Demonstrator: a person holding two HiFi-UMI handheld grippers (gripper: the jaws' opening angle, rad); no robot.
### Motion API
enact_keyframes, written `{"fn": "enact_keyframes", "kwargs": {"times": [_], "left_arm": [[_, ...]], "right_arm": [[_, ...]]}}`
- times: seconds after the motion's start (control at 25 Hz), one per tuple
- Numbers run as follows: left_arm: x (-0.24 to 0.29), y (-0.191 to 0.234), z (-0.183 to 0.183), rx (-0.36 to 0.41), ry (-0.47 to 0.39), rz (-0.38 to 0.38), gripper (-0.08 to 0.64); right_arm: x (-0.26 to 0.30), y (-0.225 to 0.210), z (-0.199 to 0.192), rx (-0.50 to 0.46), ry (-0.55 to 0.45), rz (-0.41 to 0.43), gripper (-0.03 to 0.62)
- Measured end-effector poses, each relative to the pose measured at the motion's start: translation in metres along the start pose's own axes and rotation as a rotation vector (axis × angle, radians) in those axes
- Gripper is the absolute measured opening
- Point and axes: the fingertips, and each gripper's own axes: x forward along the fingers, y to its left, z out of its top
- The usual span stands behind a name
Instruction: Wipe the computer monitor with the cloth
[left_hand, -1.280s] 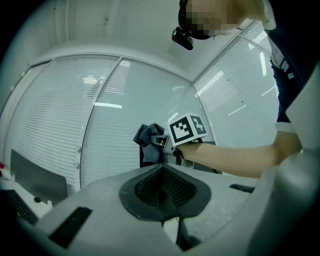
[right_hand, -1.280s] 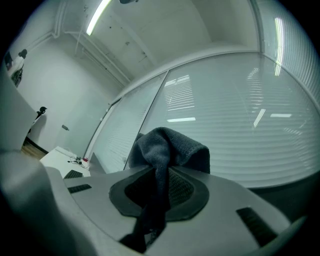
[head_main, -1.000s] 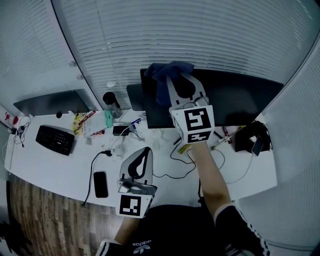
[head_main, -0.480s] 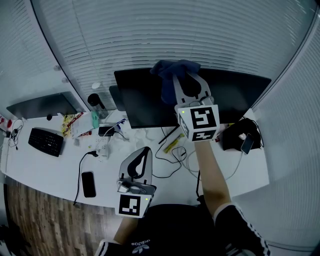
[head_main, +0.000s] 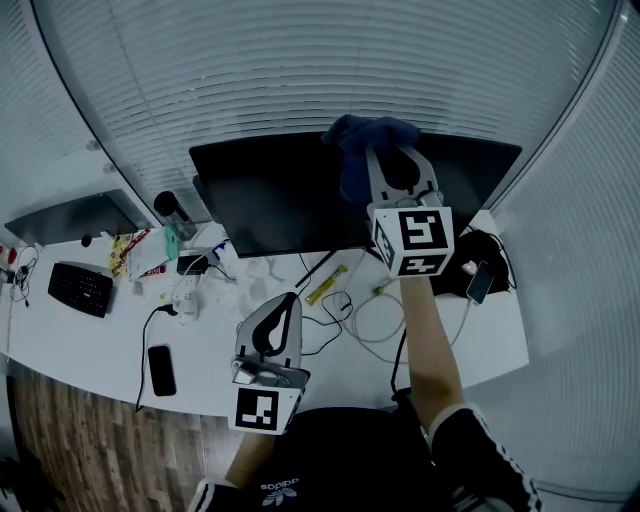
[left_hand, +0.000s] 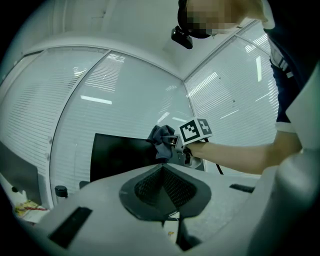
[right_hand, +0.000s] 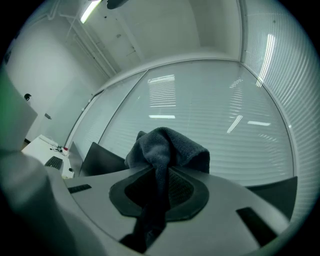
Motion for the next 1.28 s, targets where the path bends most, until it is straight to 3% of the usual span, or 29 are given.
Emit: {"fn": "enact_keyframes", "kwargs": {"times": [0.52,1.28], "left_arm": [[0.037,-0.052,-0.010,-0.015,-0.003,-0.047,0.004],[0.068,-0.095,-0.020,-0.012,0.012,-0.039,0.003]], "right_arm": [[-0.032,-0.087,-0.018,-0.046,0.018,-0.069,0.048],[-0.071,-0.203,-0.040,-0.047,0.036,-0.181,0.048]]}}
